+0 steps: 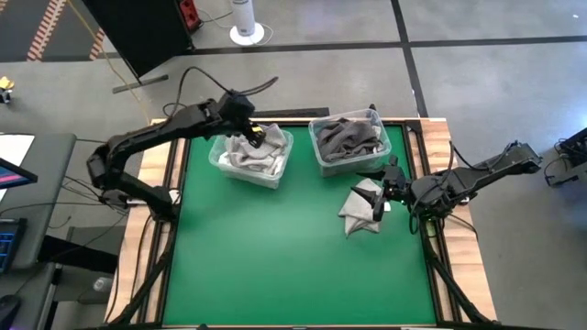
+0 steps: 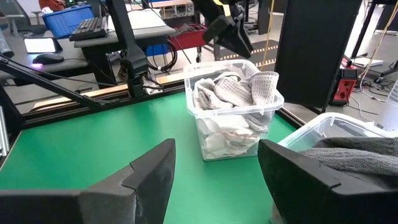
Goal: Sort towels by color in basket
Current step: Put the gray microfiber towel into the left transparent bin
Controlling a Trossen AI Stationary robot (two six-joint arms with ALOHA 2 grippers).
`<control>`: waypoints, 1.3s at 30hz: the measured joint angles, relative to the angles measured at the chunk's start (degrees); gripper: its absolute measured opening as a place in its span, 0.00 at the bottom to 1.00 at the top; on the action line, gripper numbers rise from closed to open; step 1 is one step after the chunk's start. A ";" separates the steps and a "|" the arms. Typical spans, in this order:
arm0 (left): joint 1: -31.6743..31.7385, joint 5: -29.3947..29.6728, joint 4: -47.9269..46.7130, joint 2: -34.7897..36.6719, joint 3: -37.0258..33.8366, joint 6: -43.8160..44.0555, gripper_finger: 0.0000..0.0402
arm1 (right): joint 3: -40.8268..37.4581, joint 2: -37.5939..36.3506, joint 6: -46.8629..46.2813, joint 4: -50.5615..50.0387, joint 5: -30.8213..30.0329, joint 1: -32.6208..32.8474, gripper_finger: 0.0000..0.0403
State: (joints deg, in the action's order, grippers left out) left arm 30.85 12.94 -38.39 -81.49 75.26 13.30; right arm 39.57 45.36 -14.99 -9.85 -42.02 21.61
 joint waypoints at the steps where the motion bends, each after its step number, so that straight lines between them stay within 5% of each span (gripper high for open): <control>1: 0.11 0.03 -0.02 0.13 0.00 0.17 0.48 | 0.00 0.00 0.03 0.01 -0.02 0.00 0.67; 9: -0.02 -0.28 -1.88 -3.86 -2.04 1.21 0.48 | 0.00 0.00 0.25 0.02 -0.02 0.00 0.67; 25: -1.23 -0.61 -2.93 -23.19 -2.99 1.89 0.48 | 0.00 0.00 0.11 -1.07 -0.02 0.00 0.67; 31: -1.27 -0.34 -7.25 -21.19 -0.08 1.26 0.48 | 0.00 0.02 -0.01 -1.07 -0.02 0.00 0.67; 39: -1.36 -0.24 -9.21 -9.90 3.87 0.91 0.48 | 0.00 0.02 -0.58 -1.07 -0.02 0.00 0.67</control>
State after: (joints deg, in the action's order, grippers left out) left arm 29.50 12.71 -47.60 -91.39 79.13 14.21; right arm 39.57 45.39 -15.57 -10.92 -42.04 21.61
